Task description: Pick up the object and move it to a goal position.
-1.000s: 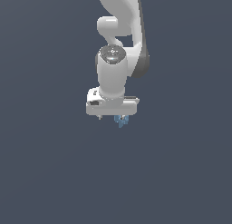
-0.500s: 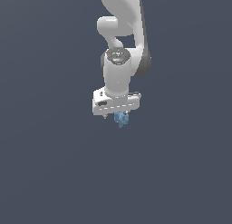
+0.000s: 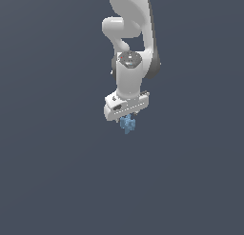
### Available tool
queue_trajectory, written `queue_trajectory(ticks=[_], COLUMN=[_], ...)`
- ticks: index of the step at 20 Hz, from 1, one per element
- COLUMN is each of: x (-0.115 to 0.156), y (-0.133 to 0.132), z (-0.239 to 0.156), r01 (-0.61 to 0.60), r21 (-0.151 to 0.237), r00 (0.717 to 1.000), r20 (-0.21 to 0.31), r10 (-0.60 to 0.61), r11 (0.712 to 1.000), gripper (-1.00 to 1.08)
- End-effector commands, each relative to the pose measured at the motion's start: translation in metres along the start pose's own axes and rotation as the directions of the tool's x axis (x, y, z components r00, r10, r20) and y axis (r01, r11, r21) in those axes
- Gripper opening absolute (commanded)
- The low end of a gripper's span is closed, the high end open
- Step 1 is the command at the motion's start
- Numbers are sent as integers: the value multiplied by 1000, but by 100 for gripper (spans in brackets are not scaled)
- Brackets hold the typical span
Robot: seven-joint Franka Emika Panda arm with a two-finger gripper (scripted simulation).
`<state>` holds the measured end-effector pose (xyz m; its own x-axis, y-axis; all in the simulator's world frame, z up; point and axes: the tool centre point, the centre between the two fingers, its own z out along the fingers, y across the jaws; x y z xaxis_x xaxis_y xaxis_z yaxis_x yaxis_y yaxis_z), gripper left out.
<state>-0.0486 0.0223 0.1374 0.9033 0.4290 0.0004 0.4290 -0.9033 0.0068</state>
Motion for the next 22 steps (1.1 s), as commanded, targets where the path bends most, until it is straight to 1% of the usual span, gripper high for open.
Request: queue_trajectory(ticks=[1,7,13,22], x=[-4,-9,-9,-10], y=[-6,-13,-13,-14], z=[3,6,9,46], r01=[40,87,86,90], r21=[3,7,7,7], r00=[999,996,996,996], r20=[0,0,0,0], r10=[-40,-87,-86,-90], r11=[999,996,996,996], gripper=[100,100,100,100])
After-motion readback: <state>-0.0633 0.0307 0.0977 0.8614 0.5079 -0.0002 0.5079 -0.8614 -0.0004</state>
